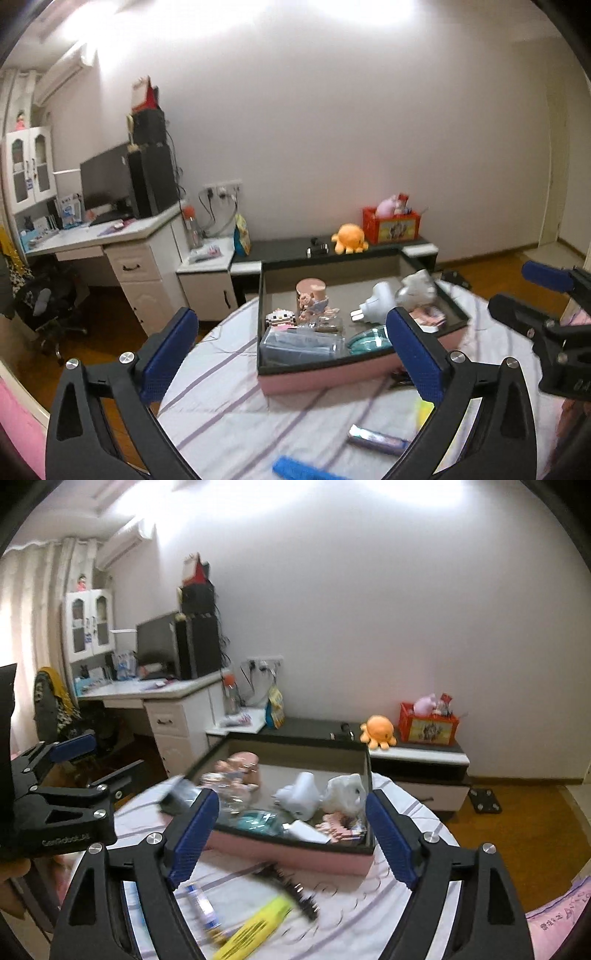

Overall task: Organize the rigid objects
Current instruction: 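Withdraw both tools from the box back over the bed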

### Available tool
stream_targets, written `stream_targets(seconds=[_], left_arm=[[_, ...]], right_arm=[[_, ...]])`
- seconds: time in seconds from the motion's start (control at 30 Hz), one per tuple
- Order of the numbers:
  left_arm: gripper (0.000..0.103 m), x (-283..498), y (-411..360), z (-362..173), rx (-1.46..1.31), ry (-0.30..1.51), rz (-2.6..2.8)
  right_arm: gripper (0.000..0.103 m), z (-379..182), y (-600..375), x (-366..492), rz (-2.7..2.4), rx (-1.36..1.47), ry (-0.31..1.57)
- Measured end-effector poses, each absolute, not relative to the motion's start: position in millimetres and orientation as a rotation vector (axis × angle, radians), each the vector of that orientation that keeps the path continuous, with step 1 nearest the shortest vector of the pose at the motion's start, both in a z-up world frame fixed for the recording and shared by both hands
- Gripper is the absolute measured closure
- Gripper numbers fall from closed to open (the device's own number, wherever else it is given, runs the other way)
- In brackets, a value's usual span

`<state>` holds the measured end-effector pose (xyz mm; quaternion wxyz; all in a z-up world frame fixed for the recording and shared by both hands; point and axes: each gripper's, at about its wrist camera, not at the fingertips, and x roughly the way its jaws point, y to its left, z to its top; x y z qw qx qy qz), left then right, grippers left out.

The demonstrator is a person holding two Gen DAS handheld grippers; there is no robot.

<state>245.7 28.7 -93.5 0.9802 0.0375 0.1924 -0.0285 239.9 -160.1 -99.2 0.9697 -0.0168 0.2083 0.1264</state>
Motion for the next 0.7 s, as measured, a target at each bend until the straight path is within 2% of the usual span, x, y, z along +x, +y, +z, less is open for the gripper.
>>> stream_targets(seconds=[0.3, 0.37, 0.4, 0.7], left_arm=[[0.0, 138.6, 25.4, -67.4, 0.064, 0.254, -0.007], [0.0, 124.0, 24.3, -64.4, 0.064, 0.244, -0.011], [0.0, 114.9, 23.5, -62.5, 0.063, 0.236, -0.007], [0.0, 80.1, 22.6, -49.9, 0.06, 0.197, -0.013]], right_arm=[[0.016, -72.3, -147.0, 147.7, 0.245, -0.047, 0.312], [0.009, -68.6, -144.3, 134.1, 0.23, -0.062, 0.292], [0.0, -67.0, -142.4, 125.4, 0.217, -0.074, 0.28], [0.0, -50.8, -145.3, 84.0, 0.178, -0.079, 0.215]])
